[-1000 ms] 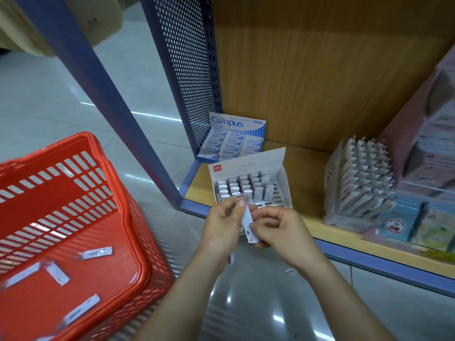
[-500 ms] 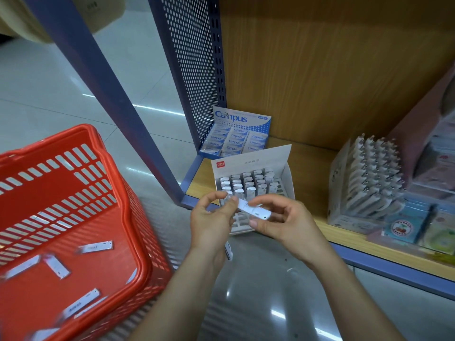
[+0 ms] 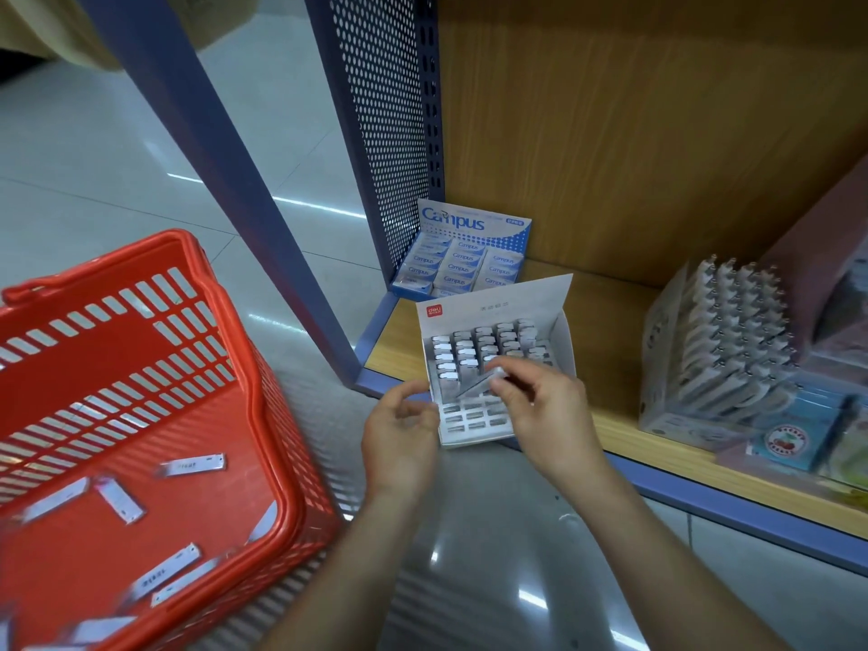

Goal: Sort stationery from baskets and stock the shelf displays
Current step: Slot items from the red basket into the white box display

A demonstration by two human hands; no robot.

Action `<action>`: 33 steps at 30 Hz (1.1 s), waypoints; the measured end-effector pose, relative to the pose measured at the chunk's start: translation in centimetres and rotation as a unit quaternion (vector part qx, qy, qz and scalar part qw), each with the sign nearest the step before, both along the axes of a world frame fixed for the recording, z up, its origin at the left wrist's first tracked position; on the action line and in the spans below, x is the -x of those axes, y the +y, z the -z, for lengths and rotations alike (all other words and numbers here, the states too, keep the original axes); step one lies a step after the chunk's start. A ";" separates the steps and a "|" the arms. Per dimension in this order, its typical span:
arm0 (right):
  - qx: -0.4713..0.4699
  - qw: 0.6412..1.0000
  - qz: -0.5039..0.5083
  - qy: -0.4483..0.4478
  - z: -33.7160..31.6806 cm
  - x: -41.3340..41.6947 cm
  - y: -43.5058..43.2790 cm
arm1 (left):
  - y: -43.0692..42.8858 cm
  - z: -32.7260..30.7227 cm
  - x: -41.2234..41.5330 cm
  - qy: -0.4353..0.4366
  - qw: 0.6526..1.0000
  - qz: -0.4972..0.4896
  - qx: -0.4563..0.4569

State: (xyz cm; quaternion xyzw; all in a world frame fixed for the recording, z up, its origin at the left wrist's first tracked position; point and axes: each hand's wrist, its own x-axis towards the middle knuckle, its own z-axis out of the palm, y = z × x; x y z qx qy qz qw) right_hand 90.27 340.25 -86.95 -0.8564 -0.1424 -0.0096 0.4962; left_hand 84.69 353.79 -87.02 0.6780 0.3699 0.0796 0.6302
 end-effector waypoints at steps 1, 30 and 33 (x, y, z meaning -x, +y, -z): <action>0.034 0.998 -0.014 -0.042 0.5 0.0 0.3 | 0.2 0.0 -0.1 -0.006 1.000 0.013 -0.013; 0.083 0.976 -0.122 -0.158 1.9 -0.1 2.3 | 1.8 -1.4 -1.6 -0.047 0.997 0.056 0.033; 0.079 0.980 -0.112 -0.141 1.9 -0.3 2.5 | 1.7 -1.3 -1.5 -0.042 0.997 0.053 0.037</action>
